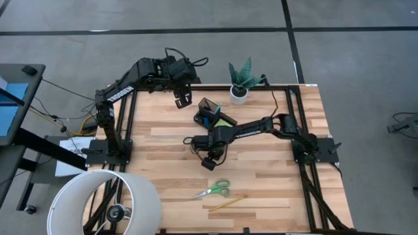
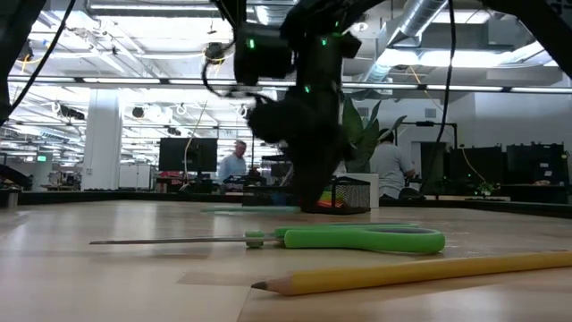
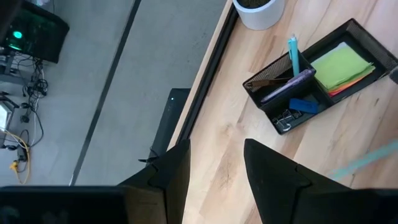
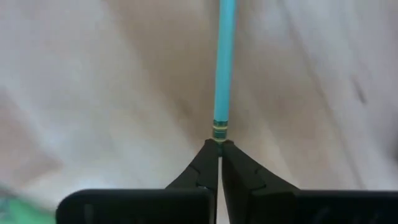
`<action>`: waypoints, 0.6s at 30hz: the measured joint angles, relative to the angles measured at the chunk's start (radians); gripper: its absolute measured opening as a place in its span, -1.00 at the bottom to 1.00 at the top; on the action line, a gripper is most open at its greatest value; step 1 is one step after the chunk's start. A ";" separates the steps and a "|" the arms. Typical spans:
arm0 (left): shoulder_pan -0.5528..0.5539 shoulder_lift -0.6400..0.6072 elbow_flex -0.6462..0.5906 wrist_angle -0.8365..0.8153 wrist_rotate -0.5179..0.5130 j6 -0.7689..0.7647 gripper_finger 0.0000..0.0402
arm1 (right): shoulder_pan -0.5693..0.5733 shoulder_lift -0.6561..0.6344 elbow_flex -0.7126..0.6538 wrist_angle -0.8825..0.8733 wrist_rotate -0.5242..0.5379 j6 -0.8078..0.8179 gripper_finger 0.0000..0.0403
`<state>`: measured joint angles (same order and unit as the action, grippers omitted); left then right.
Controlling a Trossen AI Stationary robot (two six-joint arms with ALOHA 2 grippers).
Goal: Pick and place office supplies into organizer
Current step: Put the light blue pencil into the black desk organizer
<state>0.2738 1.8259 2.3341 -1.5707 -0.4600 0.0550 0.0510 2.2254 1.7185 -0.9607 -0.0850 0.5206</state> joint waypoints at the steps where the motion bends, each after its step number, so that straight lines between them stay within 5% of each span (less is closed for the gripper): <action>1: 0.001 0.000 0.000 0.000 -0.005 0.007 -0.28 | 0.001 -0.016 0.003 -0.013 -0.001 0.001 -1.00; 9: 0.002 0.000 0.000 0.000 -0.094 0.031 -0.28 | 0.003 -0.168 0.004 -0.154 0.013 -0.004 -0.99; 18: 0.002 0.000 0.000 0.000 -0.348 0.077 -0.28 | -0.103 -0.380 0.004 -0.377 0.042 -0.034 -0.99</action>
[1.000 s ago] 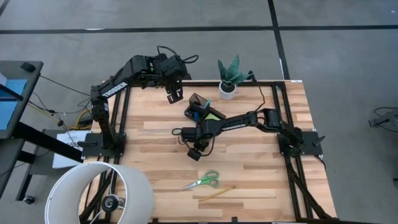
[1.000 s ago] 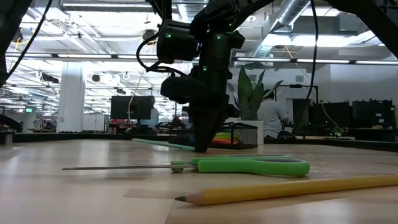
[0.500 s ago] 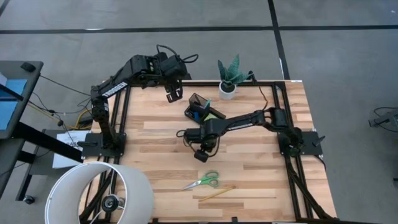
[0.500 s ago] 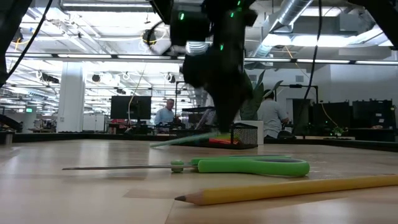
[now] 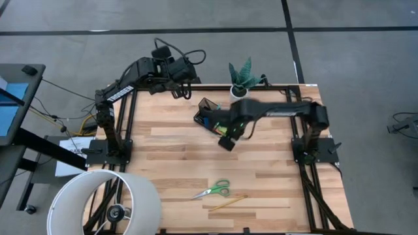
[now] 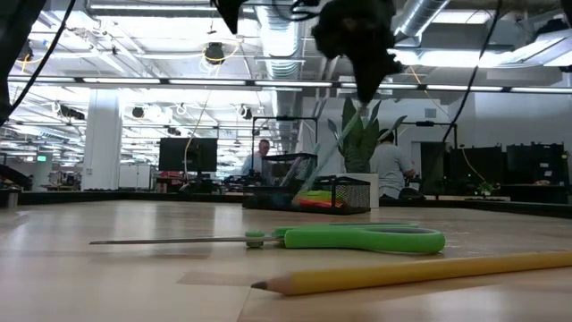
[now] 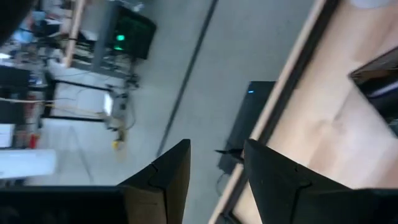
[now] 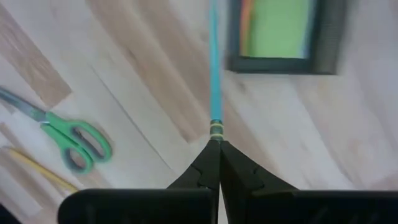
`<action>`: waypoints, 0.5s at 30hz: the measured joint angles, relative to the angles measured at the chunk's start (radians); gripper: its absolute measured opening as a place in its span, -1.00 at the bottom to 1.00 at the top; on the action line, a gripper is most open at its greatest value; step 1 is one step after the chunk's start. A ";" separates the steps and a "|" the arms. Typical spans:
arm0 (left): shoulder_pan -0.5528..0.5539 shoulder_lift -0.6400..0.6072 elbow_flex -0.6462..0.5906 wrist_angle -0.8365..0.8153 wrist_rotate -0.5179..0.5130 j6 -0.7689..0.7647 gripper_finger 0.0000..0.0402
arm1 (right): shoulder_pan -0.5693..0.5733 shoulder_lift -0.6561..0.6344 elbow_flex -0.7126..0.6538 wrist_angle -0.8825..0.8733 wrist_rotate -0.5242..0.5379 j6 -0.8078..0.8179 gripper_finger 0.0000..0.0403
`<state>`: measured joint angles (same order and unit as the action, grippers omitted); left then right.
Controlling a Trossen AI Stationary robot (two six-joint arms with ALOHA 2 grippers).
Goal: Pick and place office supplies into organizer
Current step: Put the light blue pencil into the black desk organizer
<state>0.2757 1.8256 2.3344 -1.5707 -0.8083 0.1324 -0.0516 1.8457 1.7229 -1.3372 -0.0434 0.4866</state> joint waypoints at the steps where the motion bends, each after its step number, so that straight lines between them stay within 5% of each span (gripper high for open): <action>1: 0.000 0.000 0.000 0.000 -0.009 0.001 -0.28 | -0.020 -0.024 0.000 0.000 0.000 -0.006 -0.99; 9: 0.001 -0.001 0.000 0.000 0.052 -0.001 -0.28 | -0.170 -0.123 0.002 0.063 -0.006 -0.045 -1.00; 11: 0.002 -0.001 0.000 0.010 0.243 -0.033 -0.28 | -0.193 -0.121 0.002 0.067 -0.007 -0.055 -1.00; 15: -0.012 0.023 -0.032 0.203 0.787 -0.140 -0.28 | -0.201 -0.083 -0.001 0.080 0.020 -0.102 -1.00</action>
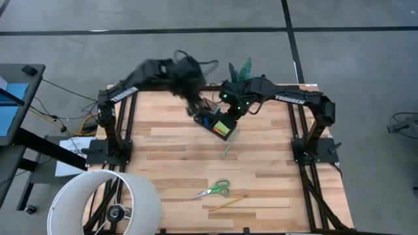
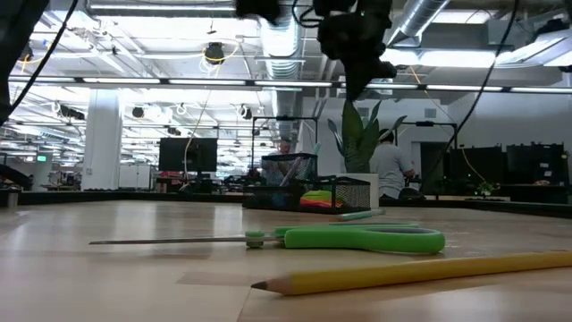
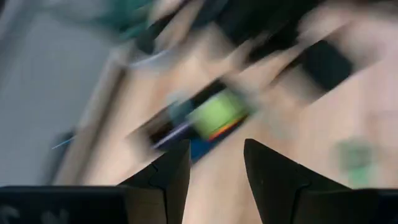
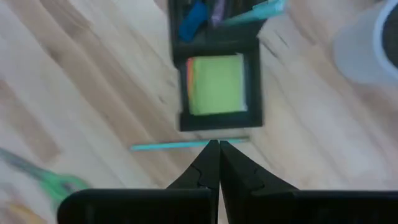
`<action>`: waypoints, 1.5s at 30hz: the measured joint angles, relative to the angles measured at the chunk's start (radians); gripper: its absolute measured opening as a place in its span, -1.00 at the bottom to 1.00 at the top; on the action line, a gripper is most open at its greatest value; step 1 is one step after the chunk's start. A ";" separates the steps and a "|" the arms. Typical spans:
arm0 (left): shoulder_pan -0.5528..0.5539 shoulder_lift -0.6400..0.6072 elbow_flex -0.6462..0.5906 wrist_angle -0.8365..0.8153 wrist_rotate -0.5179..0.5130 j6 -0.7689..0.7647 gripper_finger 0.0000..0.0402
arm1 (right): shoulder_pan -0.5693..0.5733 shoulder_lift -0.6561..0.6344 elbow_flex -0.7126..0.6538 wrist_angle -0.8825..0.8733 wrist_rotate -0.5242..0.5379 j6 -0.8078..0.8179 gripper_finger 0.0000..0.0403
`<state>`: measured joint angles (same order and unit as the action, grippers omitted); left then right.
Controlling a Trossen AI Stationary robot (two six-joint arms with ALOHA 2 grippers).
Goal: Pick and place office supplies into organizer
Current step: Put the light blue pencil into the black desk organizer
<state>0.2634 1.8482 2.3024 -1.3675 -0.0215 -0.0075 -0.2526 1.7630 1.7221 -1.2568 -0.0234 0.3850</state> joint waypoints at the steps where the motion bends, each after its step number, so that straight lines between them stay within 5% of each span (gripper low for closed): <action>1: -0.012 0.009 -0.025 0.053 0.044 -0.020 -0.28 | 0.001 0.005 -0.001 -0.001 0.026 -0.023 -1.00; 4: -0.044 0.039 -0.105 0.100 0.072 -0.031 -0.28 | -0.001 0.012 0.014 -0.004 0.063 -0.046 -1.00; 11: -0.141 0.055 -0.329 0.251 0.079 -0.185 -0.28 | -0.043 -0.091 0.068 -0.318 0.256 -0.016 -1.00; 17: -0.222 0.050 -0.411 0.389 0.049 -0.342 -0.28 | -0.047 -0.237 0.085 -0.284 0.265 -0.019 -1.00; 31: -0.381 0.092 -0.938 1.498 -0.307 -0.614 -0.28 | -0.089 -0.659 0.148 -0.164 0.256 0.026 -1.00; 37: -0.421 0.284 -0.850 1.564 -0.254 -0.626 -0.28 | -0.054 -0.671 0.145 -0.154 0.221 -0.019 -1.00; 45: -0.427 0.404 -0.636 1.371 -0.238 -0.591 -0.28 | 0.104 -0.666 0.058 -0.218 -0.167 -0.312 -1.00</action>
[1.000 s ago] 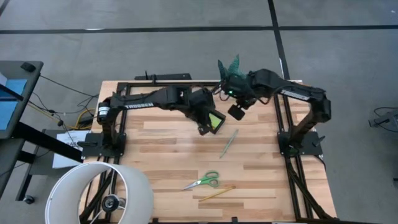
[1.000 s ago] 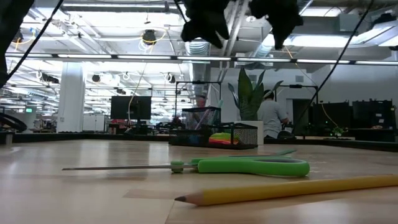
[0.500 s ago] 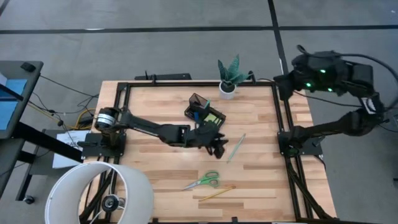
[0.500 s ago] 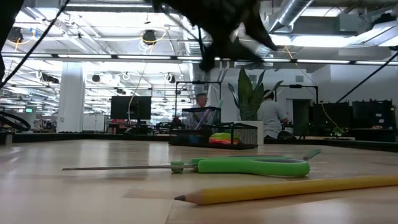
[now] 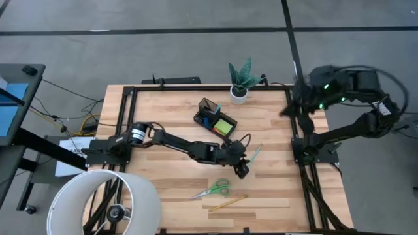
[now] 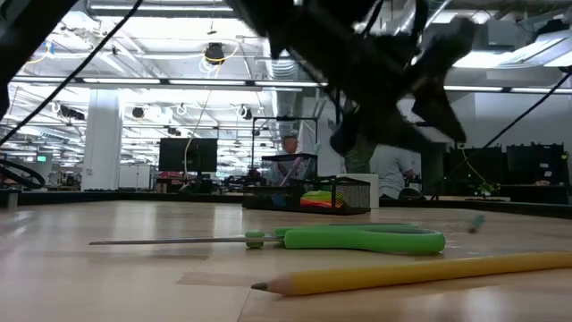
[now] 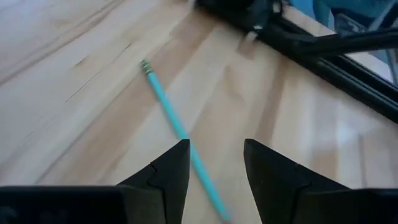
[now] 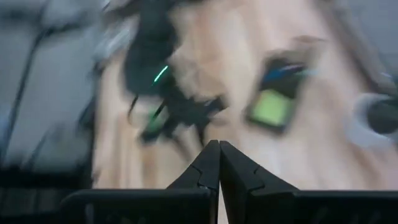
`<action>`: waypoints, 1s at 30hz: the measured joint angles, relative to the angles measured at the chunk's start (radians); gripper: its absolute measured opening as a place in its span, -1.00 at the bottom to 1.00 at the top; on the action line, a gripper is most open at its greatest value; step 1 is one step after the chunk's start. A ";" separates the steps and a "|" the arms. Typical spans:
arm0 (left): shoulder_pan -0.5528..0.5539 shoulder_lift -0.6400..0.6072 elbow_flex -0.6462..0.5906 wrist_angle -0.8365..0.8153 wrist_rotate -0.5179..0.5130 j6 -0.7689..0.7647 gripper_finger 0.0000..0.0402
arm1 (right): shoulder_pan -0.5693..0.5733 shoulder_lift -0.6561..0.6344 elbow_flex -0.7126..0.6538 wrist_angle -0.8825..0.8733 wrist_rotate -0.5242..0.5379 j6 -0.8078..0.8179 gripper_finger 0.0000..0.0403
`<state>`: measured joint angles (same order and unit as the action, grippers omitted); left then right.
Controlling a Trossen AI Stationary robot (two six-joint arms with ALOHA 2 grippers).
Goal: Pick and place office supplies into organizer
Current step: Put the light blue pencil into the black desk organizer
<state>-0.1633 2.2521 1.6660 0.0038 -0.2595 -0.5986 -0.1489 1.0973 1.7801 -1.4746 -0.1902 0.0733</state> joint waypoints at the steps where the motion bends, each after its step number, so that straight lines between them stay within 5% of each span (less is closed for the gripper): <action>1: 0.000 -0.003 0.021 -0.050 -0.004 0.013 -0.28 | 0.030 -0.006 -0.019 -0.009 -0.038 -0.058 -1.00; 5: 0.007 -0.017 0.098 -0.254 -0.024 0.072 -0.28 | 0.156 -0.044 -0.087 -0.016 -0.173 -0.161 -1.00; 11: 0.017 -0.039 0.179 -0.472 -0.014 0.074 -0.28 | 0.295 0.001 -0.179 0.017 -0.144 -0.031 -1.00; 21: 0.016 -0.052 0.313 -0.970 -0.055 0.038 -0.28 | 0.440 0.039 -0.435 0.115 -0.154 -0.200 -0.79; 30: 0.016 -0.053 0.418 -1.209 -0.121 -0.025 -0.28 | 0.489 0.028 -0.501 0.160 -0.151 -0.259 -0.61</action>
<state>-0.1478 2.1992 2.0836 -1.2052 -0.3806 -0.6239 0.3401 1.1253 1.2792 -1.3143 -0.3408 -0.1853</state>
